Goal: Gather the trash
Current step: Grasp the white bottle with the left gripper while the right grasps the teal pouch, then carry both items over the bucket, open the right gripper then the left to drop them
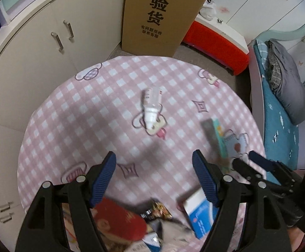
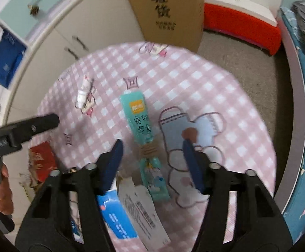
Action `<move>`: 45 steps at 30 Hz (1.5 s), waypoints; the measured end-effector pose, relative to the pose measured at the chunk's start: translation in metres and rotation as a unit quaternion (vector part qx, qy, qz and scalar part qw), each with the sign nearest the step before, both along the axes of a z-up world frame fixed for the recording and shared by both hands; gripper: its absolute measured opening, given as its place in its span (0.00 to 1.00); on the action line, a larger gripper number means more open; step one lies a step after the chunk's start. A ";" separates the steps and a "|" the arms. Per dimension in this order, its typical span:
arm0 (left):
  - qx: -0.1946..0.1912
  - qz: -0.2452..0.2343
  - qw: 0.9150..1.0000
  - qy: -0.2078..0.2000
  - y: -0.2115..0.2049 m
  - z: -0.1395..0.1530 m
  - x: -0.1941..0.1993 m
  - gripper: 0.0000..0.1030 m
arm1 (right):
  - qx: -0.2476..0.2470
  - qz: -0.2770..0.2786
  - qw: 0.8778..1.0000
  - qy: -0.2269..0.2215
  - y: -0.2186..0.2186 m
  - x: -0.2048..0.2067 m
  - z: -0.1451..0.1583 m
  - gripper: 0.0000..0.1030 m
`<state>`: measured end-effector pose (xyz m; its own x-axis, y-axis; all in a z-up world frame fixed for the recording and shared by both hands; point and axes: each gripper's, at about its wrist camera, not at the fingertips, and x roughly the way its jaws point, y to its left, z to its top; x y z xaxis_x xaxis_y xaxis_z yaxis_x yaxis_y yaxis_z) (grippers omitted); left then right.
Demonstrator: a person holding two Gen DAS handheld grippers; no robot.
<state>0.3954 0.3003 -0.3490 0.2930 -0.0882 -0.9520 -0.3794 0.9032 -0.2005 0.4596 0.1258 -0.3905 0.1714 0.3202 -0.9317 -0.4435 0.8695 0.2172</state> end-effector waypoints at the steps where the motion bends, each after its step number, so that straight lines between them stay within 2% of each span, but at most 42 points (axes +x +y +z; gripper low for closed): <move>1: 0.000 -0.002 1.000 0.001 0.002 -0.003 0.003 0.71 | -0.004 0.004 1.000 0.006 0.004 0.001 -0.005 0.51; 4: 0.001 -0.006 1.000 0.004 0.007 -0.014 0.013 0.71 | -0.023 0.020 0.999 0.018 0.013 0.001 -0.018 0.40; 5: 0.001 -0.008 1.000 0.004 0.008 -0.017 0.016 0.71 | -0.029 0.026 0.999 0.023 0.015 0.000 -0.022 0.31; 8: 0.009 -0.011 1.000 0.005 0.010 -0.024 0.027 0.71 | -0.039 0.039 0.998 0.015 0.016 -0.002 -0.024 0.22; 12: 0.035 -0.017 0.999 -0.001 0.009 -0.028 0.045 0.71 | -0.030 0.028 0.999 0.001 0.009 0.000 -0.020 0.21; 14: 0.036 -0.023 0.999 -0.006 0.008 -0.031 0.053 0.62 | -0.019 0.015 1.000 -0.005 0.000 0.003 -0.015 0.21; 16: 0.045 -0.029 0.999 0.007 0.005 -0.038 0.060 0.47 | -0.010 0.005 1.000 -0.009 -0.006 0.006 -0.010 0.21; 17: 0.046 -0.032 0.998 0.011 0.004 -0.041 0.063 0.43 | -0.004 0.000 1.000 -0.011 -0.012 0.006 -0.005 0.21; 18: 0.046 -0.034 0.998 0.012 0.003 -0.042 0.064 0.29 | 0.000 -0.004 1.000 -0.013 -0.014 0.008 -0.002 0.21; 19: 0.046 -0.036 0.998 0.016 0.002 -0.044 0.065 0.20 | 0.003 -0.008 1.000 -0.016 -0.016 0.009 0.000 0.21; 23: 0.048 -0.039 0.998 0.005 -0.007 -0.035 0.059 0.20 | 0.022 -0.023 0.999 -0.019 -0.032 0.013 0.012 0.21; 27: 0.043 -0.040 0.998 -0.014 -0.026 -0.010 0.047 0.20 | 0.045 -0.030 0.998 -0.020 -0.048 0.015 0.027 0.21; 32: 0.033 -0.042 0.998 -0.045 -0.068 0.029 0.034 0.20 | 0.079 -0.031 0.996 -0.024 -0.079 0.012 0.052 0.21; 37: 0.029 -0.062 0.995 -0.067 -0.138 0.061 0.029 0.20 | 0.099 -0.039 0.994 -0.027 -0.131 0.008 0.074 0.21; 45: 0.008 -0.116 0.990 -0.082 -0.265 0.084 0.041 0.20 | 0.096 -0.084 0.991 -0.049 -0.252 0.003 0.102 0.21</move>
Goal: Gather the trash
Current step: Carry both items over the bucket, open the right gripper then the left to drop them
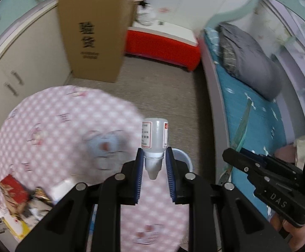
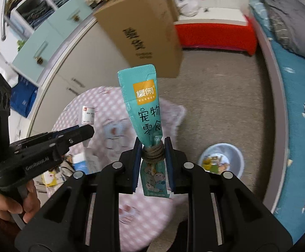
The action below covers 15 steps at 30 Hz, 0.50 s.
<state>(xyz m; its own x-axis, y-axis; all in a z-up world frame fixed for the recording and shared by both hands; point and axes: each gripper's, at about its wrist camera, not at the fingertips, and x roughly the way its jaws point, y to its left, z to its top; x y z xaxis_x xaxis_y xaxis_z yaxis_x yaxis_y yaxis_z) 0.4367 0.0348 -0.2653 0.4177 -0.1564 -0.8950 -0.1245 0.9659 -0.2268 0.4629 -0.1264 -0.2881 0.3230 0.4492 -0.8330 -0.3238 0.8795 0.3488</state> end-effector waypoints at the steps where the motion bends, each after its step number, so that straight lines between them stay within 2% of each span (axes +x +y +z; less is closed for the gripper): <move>1: 0.000 -0.009 1.000 -0.001 -0.017 0.002 0.002 0.20 | -0.001 -0.007 1.000 -0.002 -0.013 0.000 0.003 0.21; 7: 0.008 -0.053 0.999 -0.008 -0.094 0.015 0.009 0.20 | -0.003 -0.043 0.999 -0.012 -0.080 -0.002 0.012 0.21; 13: 0.015 -0.079 0.997 -0.006 -0.138 0.019 0.014 0.20 | 0.003 -0.064 0.998 -0.014 -0.121 -0.003 0.014 0.24; 14: 0.014 -0.083 0.996 -0.005 -0.143 0.019 0.015 0.20 | 0.007 -0.065 0.998 -0.012 -0.124 -0.003 0.013 0.30; 15: 0.015 -0.085 0.996 -0.003 -0.149 0.018 0.015 0.20 | 0.011 -0.068 0.998 -0.011 -0.129 -0.003 0.013 0.47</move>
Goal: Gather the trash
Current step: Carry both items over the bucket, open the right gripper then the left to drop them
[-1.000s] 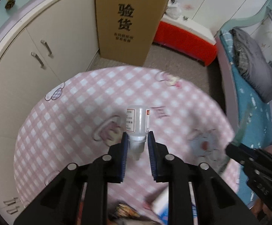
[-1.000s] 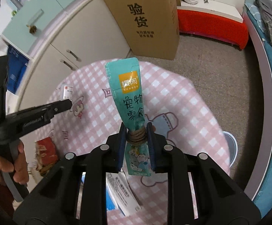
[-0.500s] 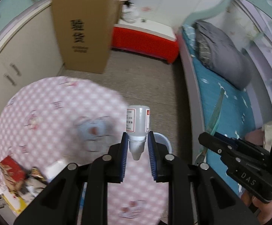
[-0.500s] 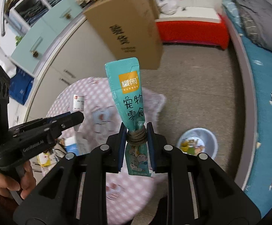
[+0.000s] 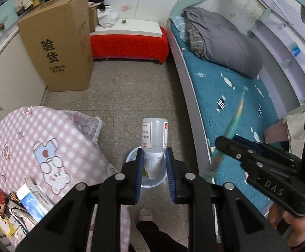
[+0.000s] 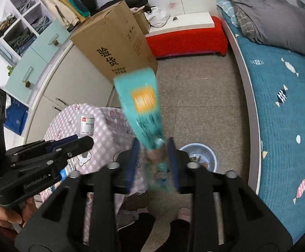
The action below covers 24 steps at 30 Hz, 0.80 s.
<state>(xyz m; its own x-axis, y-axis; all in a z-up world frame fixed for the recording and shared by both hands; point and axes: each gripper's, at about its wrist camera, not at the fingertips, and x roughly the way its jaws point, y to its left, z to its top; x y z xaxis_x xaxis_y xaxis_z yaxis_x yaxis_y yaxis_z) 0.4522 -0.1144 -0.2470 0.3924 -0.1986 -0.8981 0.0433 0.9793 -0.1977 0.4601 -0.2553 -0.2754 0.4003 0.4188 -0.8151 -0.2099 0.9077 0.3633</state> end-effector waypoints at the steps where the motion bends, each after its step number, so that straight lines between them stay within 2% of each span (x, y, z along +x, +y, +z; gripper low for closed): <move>1: 0.001 -0.001 1.000 0.002 -0.004 -0.001 0.001 0.20 | 0.002 -0.007 1.000 -0.001 -0.005 0.000 0.000 0.55; 2: 0.001 -0.002 1.000 0.005 -0.007 -0.002 0.002 0.20 | 0.004 -0.016 1.000 -0.003 -0.010 -0.001 -0.001 0.58; 7: 0.000 -0.006 1.000 0.021 -0.019 -0.008 0.003 0.20 | 0.016 -0.029 0.999 0.004 -0.029 -0.002 -0.002 0.58; 24: 0.014 -0.048 0.998 0.024 -0.068 -0.007 0.012 0.20 | 0.025 -0.069 0.997 -0.005 -0.073 -0.011 0.006 0.62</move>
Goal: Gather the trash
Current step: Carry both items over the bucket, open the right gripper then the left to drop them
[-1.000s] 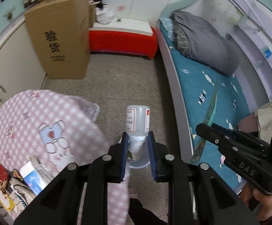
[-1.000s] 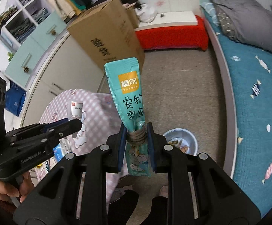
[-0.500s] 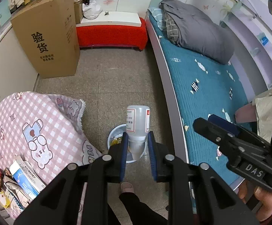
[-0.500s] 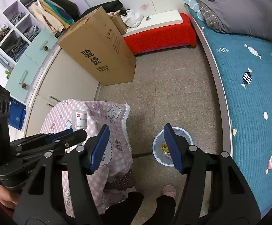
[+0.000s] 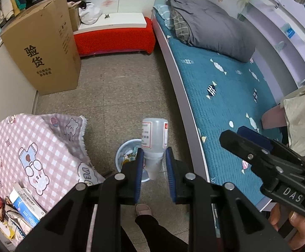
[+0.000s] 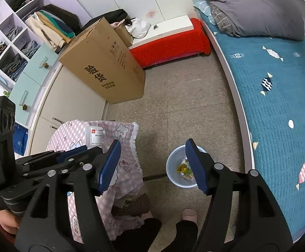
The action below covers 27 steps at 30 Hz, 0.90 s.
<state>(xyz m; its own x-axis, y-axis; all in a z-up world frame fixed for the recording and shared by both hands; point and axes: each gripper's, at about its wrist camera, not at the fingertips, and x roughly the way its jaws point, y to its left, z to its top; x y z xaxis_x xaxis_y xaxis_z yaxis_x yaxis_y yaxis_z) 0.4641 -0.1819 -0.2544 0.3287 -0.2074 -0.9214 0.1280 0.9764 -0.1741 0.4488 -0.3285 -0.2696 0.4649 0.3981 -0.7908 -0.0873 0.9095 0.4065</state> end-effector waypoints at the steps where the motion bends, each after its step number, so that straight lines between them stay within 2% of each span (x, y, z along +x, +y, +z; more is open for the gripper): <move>1: 0.001 -0.002 1.000 0.000 -0.003 0.000 0.001 0.20 | 0.000 -0.001 1.000 -0.001 -0.002 0.000 0.000 0.62; 9: 0.006 -0.021 1.000 -0.001 -0.020 0.001 0.005 0.21 | 0.005 -0.019 1.000 -0.010 -0.016 -0.003 0.005 0.64; 10: 0.005 -0.021 1.000 -0.003 -0.021 0.001 0.006 0.24 | 0.006 -0.022 1.000 -0.012 -0.017 -0.003 0.005 0.64; 11: 0.004 -0.021 1.000 -0.001 -0.021 0.001 0.006 0.31 | 0.006 -0.026 1.000 -0.014 -0.019 -0.004 0.006 0.64; 12: 0.004 -0.019 1.000 0.002 -0.021 0.000 0.007 0.54 | 0.006 -0.030 0.999 -0.016 -0.021 -0.004 0.006 0.64; 13: 0.006 -0.016 1.000 0.001 -0.020 0.000 0.007 0.71 | 0.007 -0.032 0.999 -0.017 -0.024 -0.005 0.006 0.64; 16: 0.015 -0.009 1.000 0.005 -0.017 -0.004 0.005 0.71 | 0.008 -0.034 0.999 -0.016 -0.025 -0.007 0.006 0.64; 20: 0.008 0.013 1.000 0.015 -0.004 -0.008 -0.002 0.71 | 0.008 -0.028 1.000 -0.007 -0.018 -0.009 0.002 0.64; 27: 0.012 0.039 0.999 0.022 0.032 -0.009 -0.024 0.72 | 0.011 0.001 1.000 0.009 0.019 -0.017 -0.009 0.64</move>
<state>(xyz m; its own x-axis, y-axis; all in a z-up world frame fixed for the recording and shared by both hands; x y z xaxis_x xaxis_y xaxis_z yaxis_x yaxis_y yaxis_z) 0.4399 -0.1496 -0.2637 0.3027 -0.1614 -0.9393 0.0452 0.9869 -0.1550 0.4320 -0.3094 -0.2781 0.4490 0.4158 -0.7909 -0.0815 0.9005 0.4272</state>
